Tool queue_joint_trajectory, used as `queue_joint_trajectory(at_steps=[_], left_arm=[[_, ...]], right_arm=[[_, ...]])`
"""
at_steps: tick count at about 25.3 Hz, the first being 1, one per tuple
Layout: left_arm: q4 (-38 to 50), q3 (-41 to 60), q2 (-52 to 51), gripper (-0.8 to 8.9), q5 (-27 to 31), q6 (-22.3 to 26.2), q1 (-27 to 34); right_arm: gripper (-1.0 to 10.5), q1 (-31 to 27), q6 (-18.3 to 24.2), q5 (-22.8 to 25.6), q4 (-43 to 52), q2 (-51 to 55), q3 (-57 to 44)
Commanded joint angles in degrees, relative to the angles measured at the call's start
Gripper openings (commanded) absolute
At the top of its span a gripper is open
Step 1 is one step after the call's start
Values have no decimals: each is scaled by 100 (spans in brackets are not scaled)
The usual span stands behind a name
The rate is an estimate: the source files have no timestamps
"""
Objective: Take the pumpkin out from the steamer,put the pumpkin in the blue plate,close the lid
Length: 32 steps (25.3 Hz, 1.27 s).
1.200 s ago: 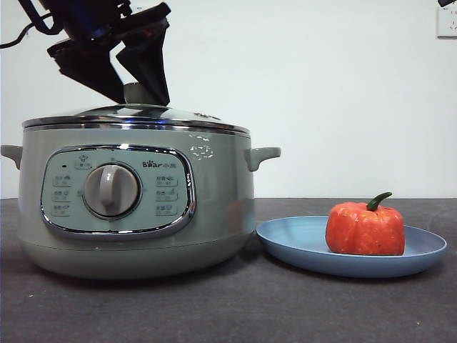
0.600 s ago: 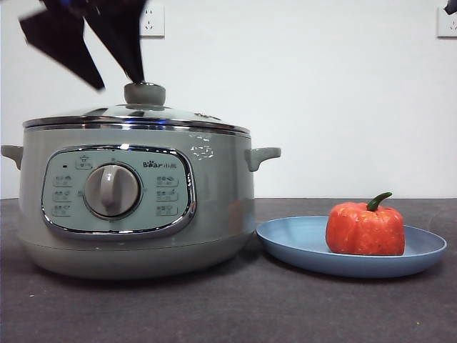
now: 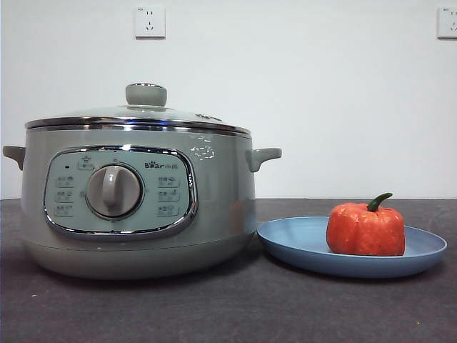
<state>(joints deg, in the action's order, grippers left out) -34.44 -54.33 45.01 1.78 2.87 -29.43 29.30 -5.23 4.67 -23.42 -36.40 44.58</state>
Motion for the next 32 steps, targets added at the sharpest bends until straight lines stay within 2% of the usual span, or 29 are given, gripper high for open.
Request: queue_joint_trajectory(at_steps=[1, 5, 8, 13, 24, 28, 32], left_arm=[[452, 942, -621, -9, 94, 22, -24], [540, 1495, -988, -9, 94, 11, -24], [162, 1504, -990, -2, 81, -208, -24], [-271, 1504, -944, -3, 96, -203, -24], [-304, 1506, -951, -3, 85, -203, -26], [-369, 1506, -1460, -3, 87, -157, 138], [-229, 1587, -2229, -3, 24, -254, 634]], right_arm=[[-17, 42, -229, 17, 509, 337, -671], [-17, 35, -546, 28, 544, 337, -929], [-17, 33, -542, 31, 391, 212, -929], [-17, 35, -540, 15, 291, 138, -927], [-17, 35, -540, 17, 39, 164, -927], [-17, 35, -540, 17, 37, 164, -927], [-17, 35, -540, 17, 17, 164, -927]])
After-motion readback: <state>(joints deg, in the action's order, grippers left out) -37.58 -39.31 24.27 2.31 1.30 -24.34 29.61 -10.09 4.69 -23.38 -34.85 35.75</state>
